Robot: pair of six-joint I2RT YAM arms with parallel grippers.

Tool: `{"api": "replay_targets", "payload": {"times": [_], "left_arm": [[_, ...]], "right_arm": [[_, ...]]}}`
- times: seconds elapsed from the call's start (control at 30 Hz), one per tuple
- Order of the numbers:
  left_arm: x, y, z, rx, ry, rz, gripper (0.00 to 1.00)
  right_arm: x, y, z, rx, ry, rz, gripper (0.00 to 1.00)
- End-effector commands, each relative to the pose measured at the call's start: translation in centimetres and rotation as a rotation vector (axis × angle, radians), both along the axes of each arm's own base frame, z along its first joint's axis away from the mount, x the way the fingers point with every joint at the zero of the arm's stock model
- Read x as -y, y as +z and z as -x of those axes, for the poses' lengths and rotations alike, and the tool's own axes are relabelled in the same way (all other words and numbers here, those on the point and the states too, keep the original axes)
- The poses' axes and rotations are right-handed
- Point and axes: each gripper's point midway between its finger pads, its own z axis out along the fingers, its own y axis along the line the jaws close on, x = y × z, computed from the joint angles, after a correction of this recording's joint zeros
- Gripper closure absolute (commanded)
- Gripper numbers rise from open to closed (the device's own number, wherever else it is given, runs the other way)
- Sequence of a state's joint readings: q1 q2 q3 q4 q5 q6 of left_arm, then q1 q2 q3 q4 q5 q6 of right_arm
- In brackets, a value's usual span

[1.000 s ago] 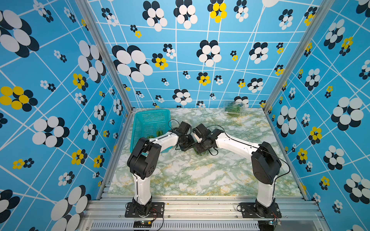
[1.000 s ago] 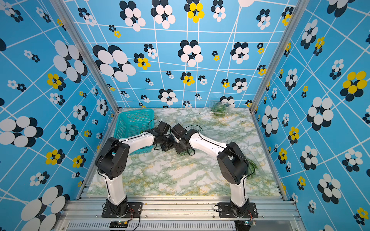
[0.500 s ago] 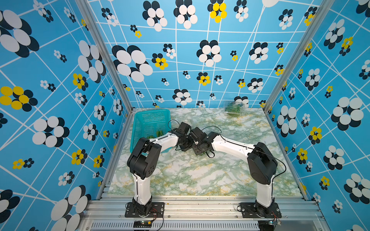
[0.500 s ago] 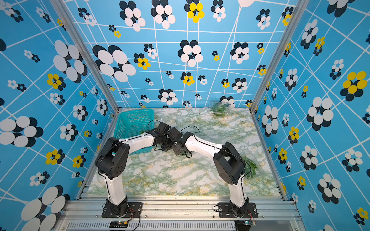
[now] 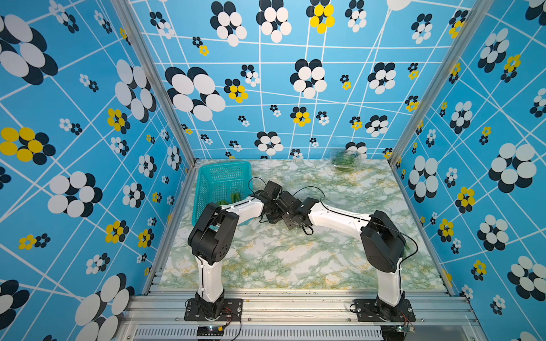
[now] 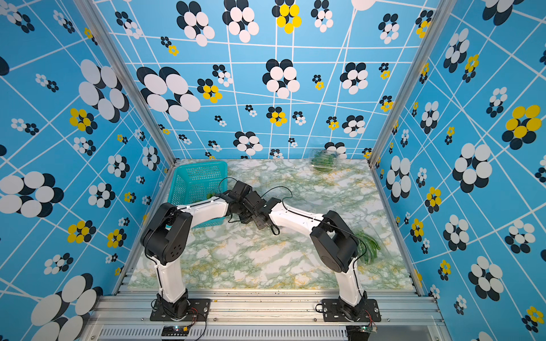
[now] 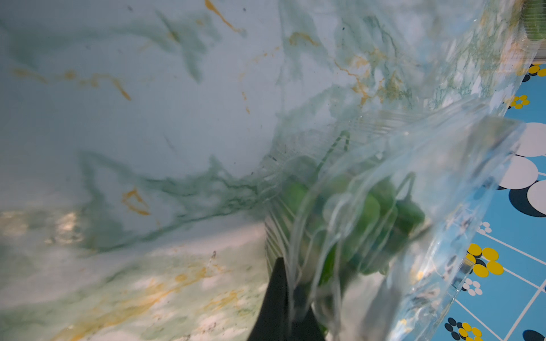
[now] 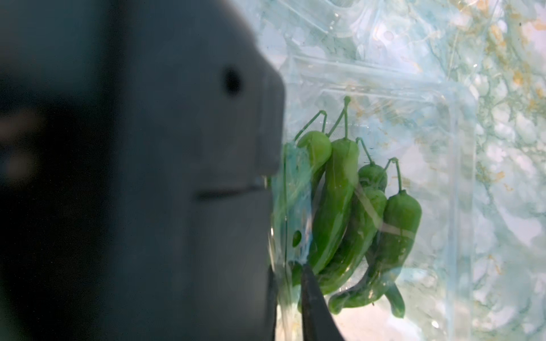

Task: Take small green peppers out of containers
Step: Open the packing box at the center of the board.

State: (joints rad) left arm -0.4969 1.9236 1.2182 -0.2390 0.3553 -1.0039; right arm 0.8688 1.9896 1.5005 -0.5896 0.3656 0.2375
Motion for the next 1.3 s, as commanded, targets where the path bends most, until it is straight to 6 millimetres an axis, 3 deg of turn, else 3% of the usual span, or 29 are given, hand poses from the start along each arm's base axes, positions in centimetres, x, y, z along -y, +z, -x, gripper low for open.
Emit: {"api": "replay_targets", "payload": {"times": [0.0,0.07,0.17,0.43,0.7,1.1,1.27], "left_arm": [[-0.1,-1.2,1.0,-0.055,0.002,-0.002,0.97],[-0.2,-1.3,0.9,-0.057,0.002,-0.004,0.97],[-0.4,-1.2,1.0,-0.056,-0.001,-0.016,0.97],[-1.3,-1.7,1.7,-0.069,-0.015,-0.076,0.98],[-2.3,-2.3,2.4,-0.08,-0.026,-0.129,1.0],[-2.5,-1.0,2.2,-0.055,-0.016,-0.131,0.99],[-2.6,0.0,2.2,-0.045,-0.015,-0.133,0.93]], "right_arm": [[2.0,-2.9,1.4,-0.069,-0.007,0.107,0.95],[2.0,-2.5,1.3,-0.062,-0.004,0.103,1.0],[2.2,-1.3,1.0,-0.032,-0.01,0.103,1.0],[3.6,3.6,-1.0,0.101,-0.059,0.128,1.0],[5.4,8.3,-3.2,0.205,-0.17,0.031,1.0],[6.8,9.8,-4.8,0.183,-0.218,-0.036,0.99],[7.5,10.8,-6.0,0.162,-0.239,-0.082,0.81]]}}
